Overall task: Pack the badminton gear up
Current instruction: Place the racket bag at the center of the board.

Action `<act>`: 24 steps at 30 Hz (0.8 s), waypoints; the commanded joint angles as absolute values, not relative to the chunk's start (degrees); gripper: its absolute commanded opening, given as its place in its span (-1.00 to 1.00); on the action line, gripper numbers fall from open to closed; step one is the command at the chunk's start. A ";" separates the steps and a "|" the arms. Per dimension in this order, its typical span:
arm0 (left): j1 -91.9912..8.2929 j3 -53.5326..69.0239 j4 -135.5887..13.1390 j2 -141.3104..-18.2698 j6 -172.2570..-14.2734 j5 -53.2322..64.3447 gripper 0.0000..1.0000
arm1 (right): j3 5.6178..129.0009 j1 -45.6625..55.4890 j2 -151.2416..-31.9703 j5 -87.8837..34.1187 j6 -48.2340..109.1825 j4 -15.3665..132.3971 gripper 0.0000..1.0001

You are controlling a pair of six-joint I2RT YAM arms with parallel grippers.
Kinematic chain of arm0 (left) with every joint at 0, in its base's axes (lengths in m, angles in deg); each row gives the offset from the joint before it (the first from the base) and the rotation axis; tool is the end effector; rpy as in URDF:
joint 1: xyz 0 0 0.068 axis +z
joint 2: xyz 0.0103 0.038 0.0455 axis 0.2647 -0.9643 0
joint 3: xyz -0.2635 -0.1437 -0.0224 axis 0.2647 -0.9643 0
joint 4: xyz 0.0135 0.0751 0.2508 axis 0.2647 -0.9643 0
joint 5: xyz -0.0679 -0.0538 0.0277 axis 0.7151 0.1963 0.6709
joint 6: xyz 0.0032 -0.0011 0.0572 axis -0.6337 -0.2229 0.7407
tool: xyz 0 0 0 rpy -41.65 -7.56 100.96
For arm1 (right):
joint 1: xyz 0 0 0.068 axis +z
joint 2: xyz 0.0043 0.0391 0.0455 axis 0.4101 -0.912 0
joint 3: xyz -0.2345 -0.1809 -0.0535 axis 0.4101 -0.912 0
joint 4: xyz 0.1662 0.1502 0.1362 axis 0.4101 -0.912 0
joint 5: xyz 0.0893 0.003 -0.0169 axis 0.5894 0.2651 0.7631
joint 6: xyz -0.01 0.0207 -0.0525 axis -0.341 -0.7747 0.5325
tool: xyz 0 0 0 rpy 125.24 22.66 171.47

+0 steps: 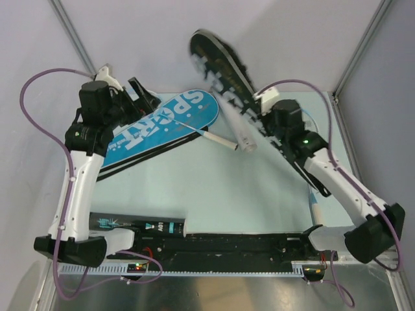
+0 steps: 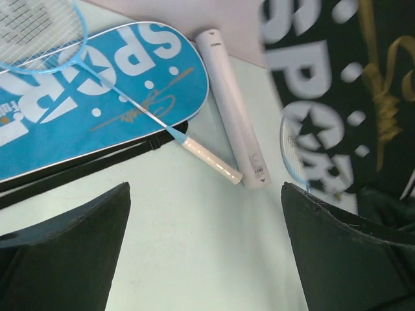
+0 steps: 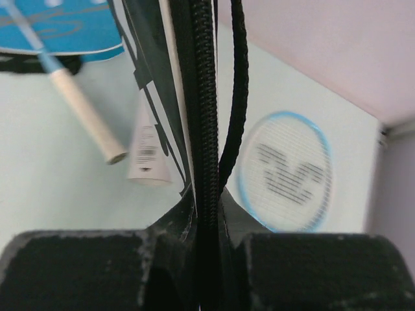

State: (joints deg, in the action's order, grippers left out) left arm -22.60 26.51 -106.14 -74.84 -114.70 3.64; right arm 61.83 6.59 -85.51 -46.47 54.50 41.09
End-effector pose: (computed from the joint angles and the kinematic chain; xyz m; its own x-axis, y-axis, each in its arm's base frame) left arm 0.2345 -0.0343 0.4884 -0.4398 -0.4899 -0.7528 -0.0152 0.8421 -0.5391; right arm 0.2610 0.1458 0.3915 -0.2188 -0.4676 -0.8564 -0.4208 0.8371 -0.3495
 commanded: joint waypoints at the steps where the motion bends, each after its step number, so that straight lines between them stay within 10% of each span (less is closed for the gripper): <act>1: -24.72 21.65 -98.03 -69.44 -103.64 11.95 0.99 | 67.89 -0.01 -78.45 -53.62 53.75 39.85 -1.00; 17: -33.06 -4.84 -89.71 -56.52 -102.55 0.49 0.93 | 66.20 -21.33 -94.79 -65.69 66.36 44.63 -0.98; 24: -33.03 -9.35 -88.92 -56.05 -100.79 -8.61 0.92 | 65.14 -20.54 -110.91 -75.47 67.82 50.12 -0.38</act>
